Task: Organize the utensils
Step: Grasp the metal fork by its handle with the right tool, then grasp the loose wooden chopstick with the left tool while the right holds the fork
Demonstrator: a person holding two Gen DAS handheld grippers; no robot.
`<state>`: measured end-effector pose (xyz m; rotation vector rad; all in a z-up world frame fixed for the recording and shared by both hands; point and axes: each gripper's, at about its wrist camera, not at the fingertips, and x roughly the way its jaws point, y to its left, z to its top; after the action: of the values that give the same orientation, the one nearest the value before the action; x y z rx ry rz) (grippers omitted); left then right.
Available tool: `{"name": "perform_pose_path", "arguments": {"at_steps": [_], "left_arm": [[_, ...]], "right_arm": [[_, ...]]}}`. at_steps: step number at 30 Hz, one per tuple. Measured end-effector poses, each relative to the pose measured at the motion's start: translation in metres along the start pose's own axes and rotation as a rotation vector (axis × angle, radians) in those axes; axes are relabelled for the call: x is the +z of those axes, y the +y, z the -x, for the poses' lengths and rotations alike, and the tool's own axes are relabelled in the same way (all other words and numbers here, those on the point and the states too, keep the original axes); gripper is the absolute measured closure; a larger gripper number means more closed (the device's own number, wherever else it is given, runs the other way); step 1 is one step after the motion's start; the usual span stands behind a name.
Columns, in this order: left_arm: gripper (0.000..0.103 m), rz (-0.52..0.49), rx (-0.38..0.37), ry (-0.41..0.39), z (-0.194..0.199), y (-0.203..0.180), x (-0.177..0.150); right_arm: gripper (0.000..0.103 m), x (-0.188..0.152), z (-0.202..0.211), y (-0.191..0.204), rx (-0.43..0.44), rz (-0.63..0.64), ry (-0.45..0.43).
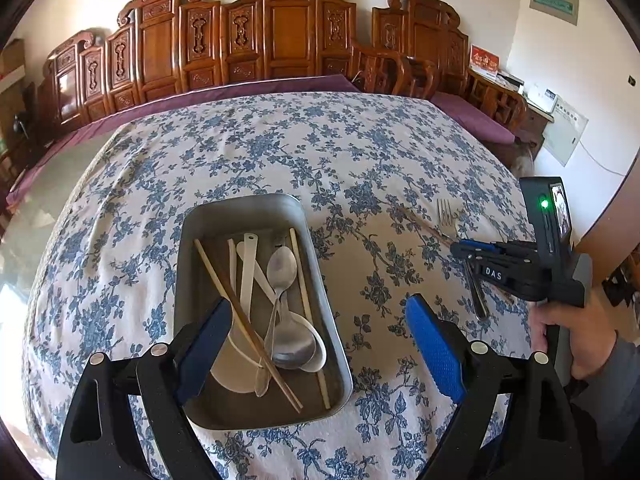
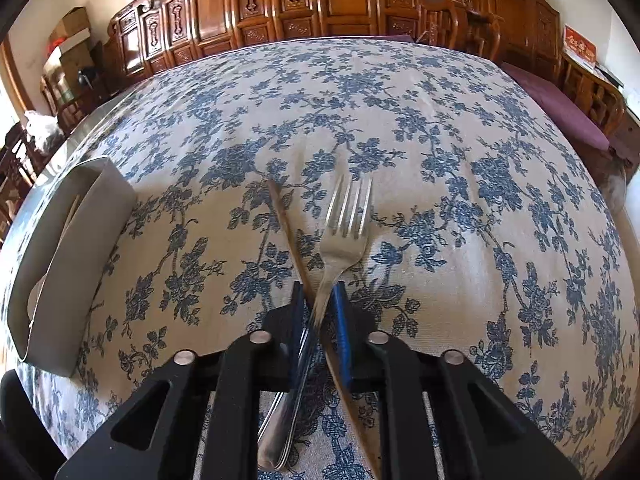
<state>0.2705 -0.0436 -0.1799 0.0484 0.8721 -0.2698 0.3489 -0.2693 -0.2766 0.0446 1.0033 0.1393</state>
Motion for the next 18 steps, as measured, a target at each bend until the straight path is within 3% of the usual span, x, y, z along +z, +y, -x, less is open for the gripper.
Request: {"name": "perform_pose_path", "arguments": {"at_steps": [4,11,18], "left_arm": [[0.018,0.000,0.000,0.002,0.003,-0.001,-0.002],[0.018,-0.017,-0.002,0.010,0.003,-0.011,-0.005],[0.018,-0.046,-0.016,0.015,-0.003,-0.033,0.001]], "right_arm": [[0.095,0.000,0.002,-0.003,0.026,-0.021,0.000],[0.095,-0.003,0.021,0.002,0.063,0.000,-0.036],[0.095,-0.003,0.061,-0.011,0.085,0.016,-0.100]]}}
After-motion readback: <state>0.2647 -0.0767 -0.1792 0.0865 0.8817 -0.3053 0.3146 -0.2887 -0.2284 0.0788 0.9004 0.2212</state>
